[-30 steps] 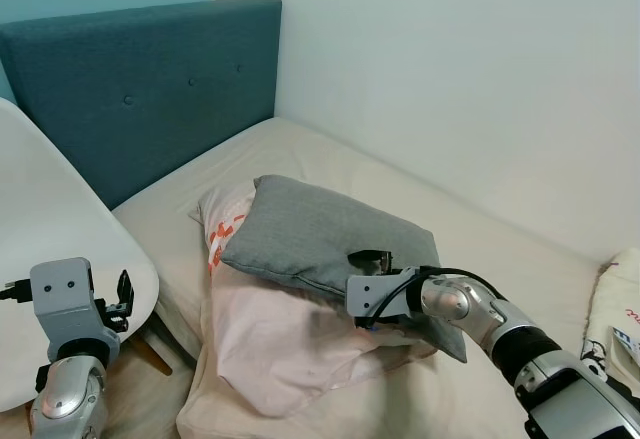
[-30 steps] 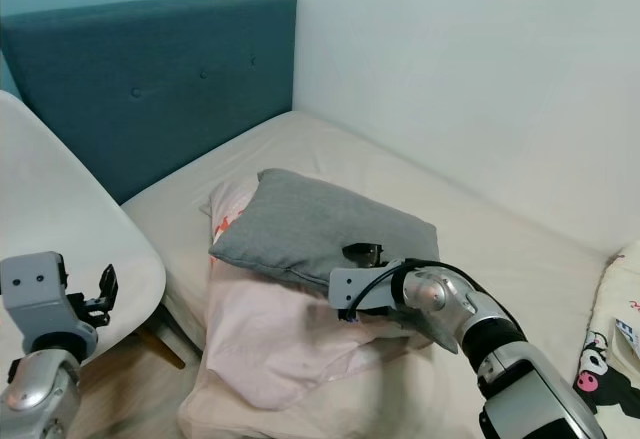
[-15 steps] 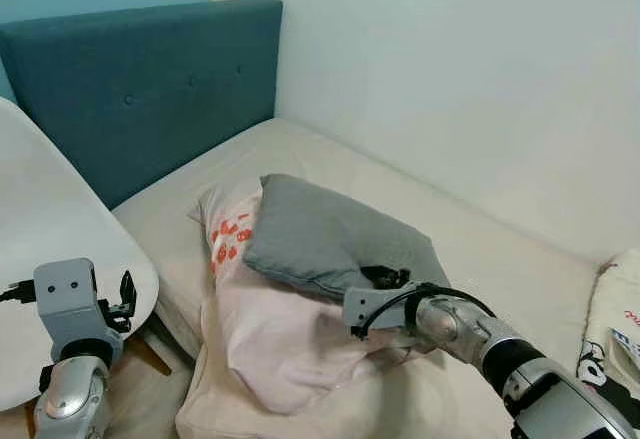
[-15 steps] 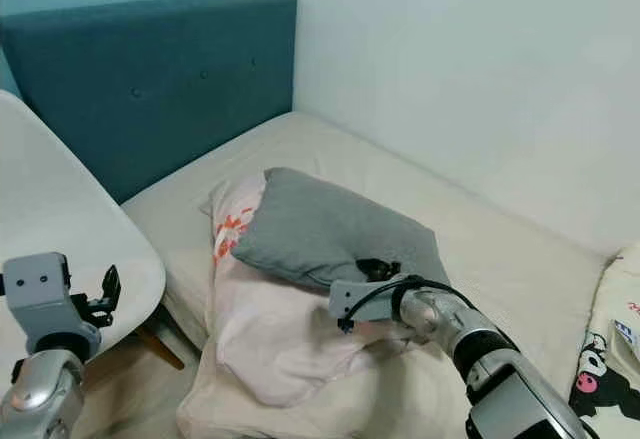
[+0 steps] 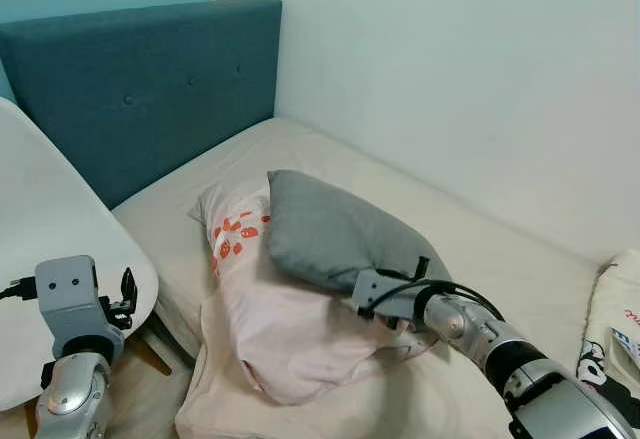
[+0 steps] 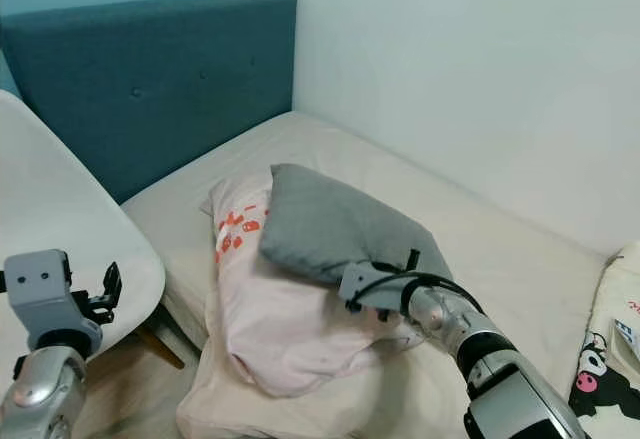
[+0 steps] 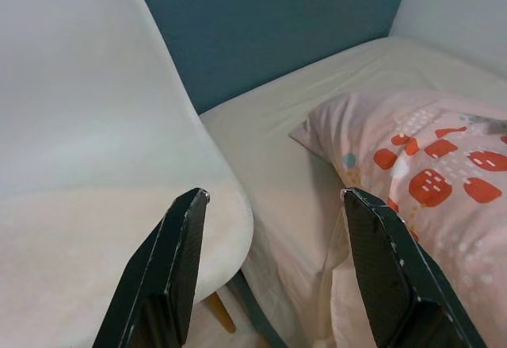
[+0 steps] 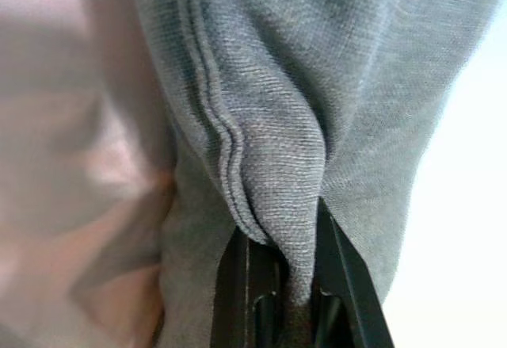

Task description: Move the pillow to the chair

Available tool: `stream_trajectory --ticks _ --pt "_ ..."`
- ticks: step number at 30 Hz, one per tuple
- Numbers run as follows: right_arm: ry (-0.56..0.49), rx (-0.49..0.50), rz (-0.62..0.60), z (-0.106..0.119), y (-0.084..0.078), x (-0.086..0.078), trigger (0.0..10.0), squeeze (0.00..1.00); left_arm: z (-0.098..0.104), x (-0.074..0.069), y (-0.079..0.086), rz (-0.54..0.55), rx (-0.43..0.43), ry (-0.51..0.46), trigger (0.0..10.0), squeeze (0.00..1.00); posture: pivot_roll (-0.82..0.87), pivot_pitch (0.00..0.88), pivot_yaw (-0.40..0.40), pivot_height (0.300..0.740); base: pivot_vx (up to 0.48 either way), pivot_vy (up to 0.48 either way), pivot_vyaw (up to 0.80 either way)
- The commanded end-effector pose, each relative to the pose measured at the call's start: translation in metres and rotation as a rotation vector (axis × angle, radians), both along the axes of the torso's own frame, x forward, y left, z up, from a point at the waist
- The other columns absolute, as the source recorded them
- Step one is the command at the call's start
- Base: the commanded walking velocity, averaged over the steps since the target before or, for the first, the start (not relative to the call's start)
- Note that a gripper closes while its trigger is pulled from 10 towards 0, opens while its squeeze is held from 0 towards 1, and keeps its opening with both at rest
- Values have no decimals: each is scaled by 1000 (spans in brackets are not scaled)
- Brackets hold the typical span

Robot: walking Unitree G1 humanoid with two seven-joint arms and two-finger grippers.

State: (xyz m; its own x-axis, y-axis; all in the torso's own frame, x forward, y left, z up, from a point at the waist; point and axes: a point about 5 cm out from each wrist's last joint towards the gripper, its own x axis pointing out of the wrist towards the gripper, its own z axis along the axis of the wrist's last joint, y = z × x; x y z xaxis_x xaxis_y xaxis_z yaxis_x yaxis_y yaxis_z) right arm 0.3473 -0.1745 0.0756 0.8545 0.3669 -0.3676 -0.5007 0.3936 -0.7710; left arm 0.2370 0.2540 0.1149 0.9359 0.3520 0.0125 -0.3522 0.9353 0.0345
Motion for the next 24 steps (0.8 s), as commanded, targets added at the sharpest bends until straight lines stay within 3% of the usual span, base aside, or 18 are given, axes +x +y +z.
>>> stream_trajectory --ticks 1,3,6,7,8,10,14,18,22,24 --pt "-5 47 -51 7 -7 4 0 0 -3 2 -1 -3 2 10 10000 0 -5 0 -144 740 0 0 0" --pt "-66 196 -77 34 -5 18 0 0 1 6 1 1 2 -4 10000 0 -16 0 -136 740 0 0 0" --pt "-105 275 -78 50 -3 25 0 0 3 8 2 6 -7 -14 10000 0 -19 0 -134 740 0 0 0" --pt "-175 384 -55 78 1 34 0 0 8 13 2 12 -17 -33 10000 0 -22 0 -133 740 0 0 0" --pt "-175 384 -55 78 1 34 0 0 8 13 2 12 -17 -33 10000 0 -22 0 -133 740 0 0 0" --pt "-275 500 23 123 11 43 0 0 22 22 3 23 -30 -78 10000 0 -26 0 -129 740 0 0 0" --pt "-319 534 103 147 21 45 0 0 34 29 4 25 -27 -117 10000 0 -27 0 -128 740 0 0 0" --pt "-398 574 244 179 45 39 0 0 53 38 -1 6 22 -170 10000 0 -17 0 -131 740 0 0 0" --pt "-424 566 293 187 52 36 0 0 57 40 -3 -1 34 -184 10000 0 -17 0 -131 740 0 0 130" --pt "-424 603 386 196 70 28 0 0 60 43 -6 -8 43 -196 10000 0 -14 0 -129 740 0 0 800"
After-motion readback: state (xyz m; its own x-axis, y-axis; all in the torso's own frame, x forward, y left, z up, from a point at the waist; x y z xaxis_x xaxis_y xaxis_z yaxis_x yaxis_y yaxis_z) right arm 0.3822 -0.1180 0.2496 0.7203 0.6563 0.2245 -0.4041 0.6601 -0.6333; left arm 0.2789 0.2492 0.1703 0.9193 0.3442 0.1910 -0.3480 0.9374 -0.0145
